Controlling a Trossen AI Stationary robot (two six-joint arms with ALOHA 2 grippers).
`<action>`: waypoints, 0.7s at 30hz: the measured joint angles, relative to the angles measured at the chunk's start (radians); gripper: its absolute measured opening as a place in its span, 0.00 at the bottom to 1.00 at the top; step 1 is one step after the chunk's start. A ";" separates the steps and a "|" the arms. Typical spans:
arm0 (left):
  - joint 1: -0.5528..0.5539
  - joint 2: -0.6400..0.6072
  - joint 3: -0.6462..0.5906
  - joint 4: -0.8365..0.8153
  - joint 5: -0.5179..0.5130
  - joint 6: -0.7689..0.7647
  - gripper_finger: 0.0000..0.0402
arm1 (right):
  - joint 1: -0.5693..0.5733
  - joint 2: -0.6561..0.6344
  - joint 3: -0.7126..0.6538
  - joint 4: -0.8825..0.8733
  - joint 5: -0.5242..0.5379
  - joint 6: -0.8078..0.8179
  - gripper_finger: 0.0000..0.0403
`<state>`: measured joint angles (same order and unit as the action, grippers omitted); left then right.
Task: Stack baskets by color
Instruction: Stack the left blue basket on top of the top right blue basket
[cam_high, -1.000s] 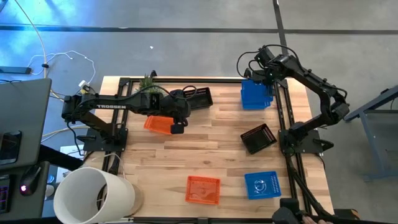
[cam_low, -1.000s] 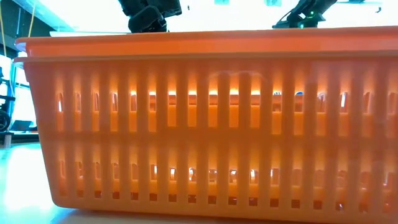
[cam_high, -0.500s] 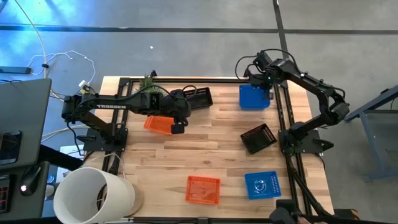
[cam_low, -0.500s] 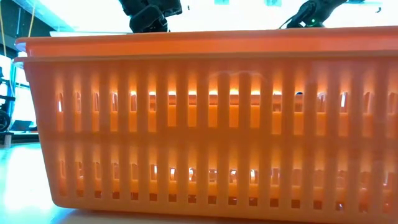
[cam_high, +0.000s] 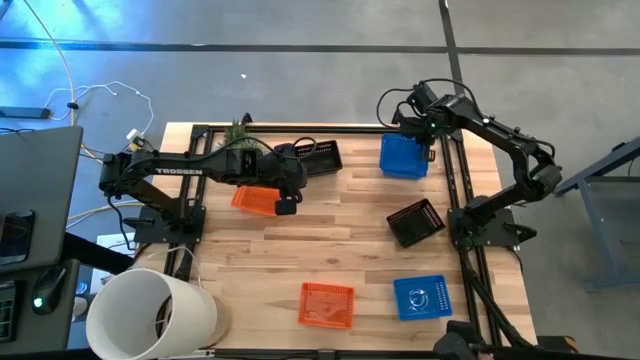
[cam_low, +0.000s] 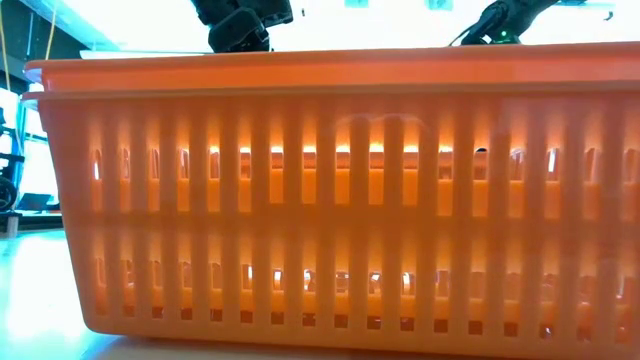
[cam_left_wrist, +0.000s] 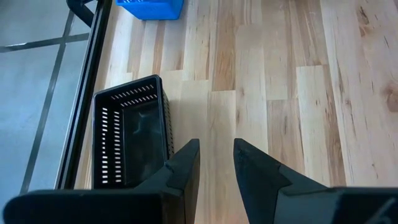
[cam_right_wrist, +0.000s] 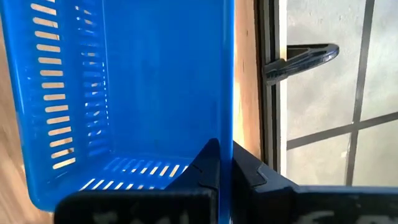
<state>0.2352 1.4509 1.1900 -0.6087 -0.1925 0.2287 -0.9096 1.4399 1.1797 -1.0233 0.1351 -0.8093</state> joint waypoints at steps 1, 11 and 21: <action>0.000 0.000 0.000 0.000 0.000 0.000 0.21 | 0.000 0.000 0.000 -0.005 -0.003 0.007 0.00; 0.000 0.000 0.000 0.000 -0.001 -0.001 0.21 | 0.000 0.000 0.000 -0.034 0.014 0.103 0.00; 0.000 0.000 0.000 0.000 -0.001 -0.001 0.21 | 0.000 0.000 0.000 -0.037 0.013 0.190 0.00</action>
<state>0.2348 1.4509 1.1900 -0.6090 -0.1937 0.2279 -0.9100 1.4403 1.1793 -1.0607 0.1486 -0.6193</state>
